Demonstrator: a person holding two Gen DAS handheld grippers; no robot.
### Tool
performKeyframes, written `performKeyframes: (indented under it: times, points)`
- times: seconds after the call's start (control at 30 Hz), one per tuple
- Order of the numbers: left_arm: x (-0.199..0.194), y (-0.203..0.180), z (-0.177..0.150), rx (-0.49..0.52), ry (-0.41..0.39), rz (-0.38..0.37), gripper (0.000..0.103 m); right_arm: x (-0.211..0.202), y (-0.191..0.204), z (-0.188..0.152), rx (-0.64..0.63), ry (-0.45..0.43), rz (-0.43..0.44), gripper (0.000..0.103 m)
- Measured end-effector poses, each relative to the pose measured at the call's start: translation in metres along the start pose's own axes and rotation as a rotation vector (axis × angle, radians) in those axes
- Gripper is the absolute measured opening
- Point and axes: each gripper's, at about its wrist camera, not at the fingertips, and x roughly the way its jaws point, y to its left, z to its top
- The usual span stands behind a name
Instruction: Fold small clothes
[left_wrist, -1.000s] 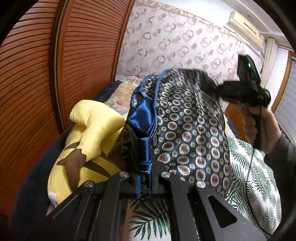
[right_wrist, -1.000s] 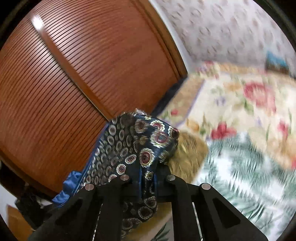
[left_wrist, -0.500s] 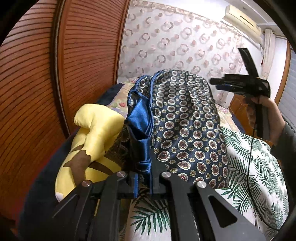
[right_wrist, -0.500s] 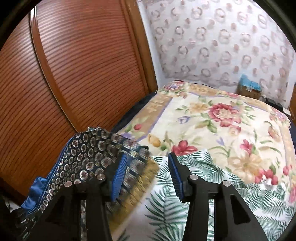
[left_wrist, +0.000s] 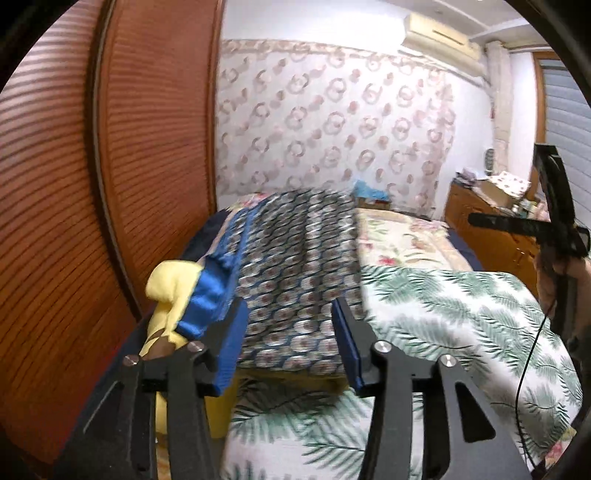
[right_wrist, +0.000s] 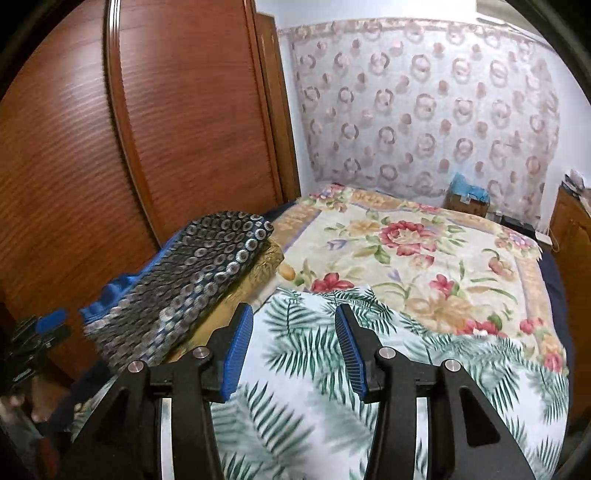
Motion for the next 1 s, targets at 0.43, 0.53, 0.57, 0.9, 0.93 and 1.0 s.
performKeyframes:
  times: [0.43, 0.53, 0.57, 0.9, 0.93, 1.0]
  points:
    - [-0.049, -0.106, 0.015, 0.120, -0.092, -0.153, 0.080, -0.128, -0.001, -0.070, 0.020, -0.087, -0.094, 0.070]
    - [-0.057, -0.129, 0.017, 0.135, -0.098, -0.187, 0.080, -0.160, 0.005, -0.087, 0.035, -0.113, -0.126, 0.071]
    - [-0.057, -0.138, 0.016, 0.140, -0.093, -0.187, 0.080, -0.169, 0.006, -0.093, 0.042, -0.124, -0.143, 0.071]
    - [-0.062, -0.185, 0.017, 0.152, -0.076, -0.196, 0.080, -0.228, 0.025, -0.132, 0.075, -0.210, -0.279, 0.071]
    - [-0.063, -0.187, 0.015, 0.154, -0.076, -0.195, 0.080, -0.231, 0.027, -0.135, 0.077, -0.212, -0.282, 0.071]
    - [-0.064, -0.191, 0.015, 0.158, -0.077, -0.195, 0.080, -0.230, 0.033, -0.139, 0.081, -0.213, -0.285, 0.071]
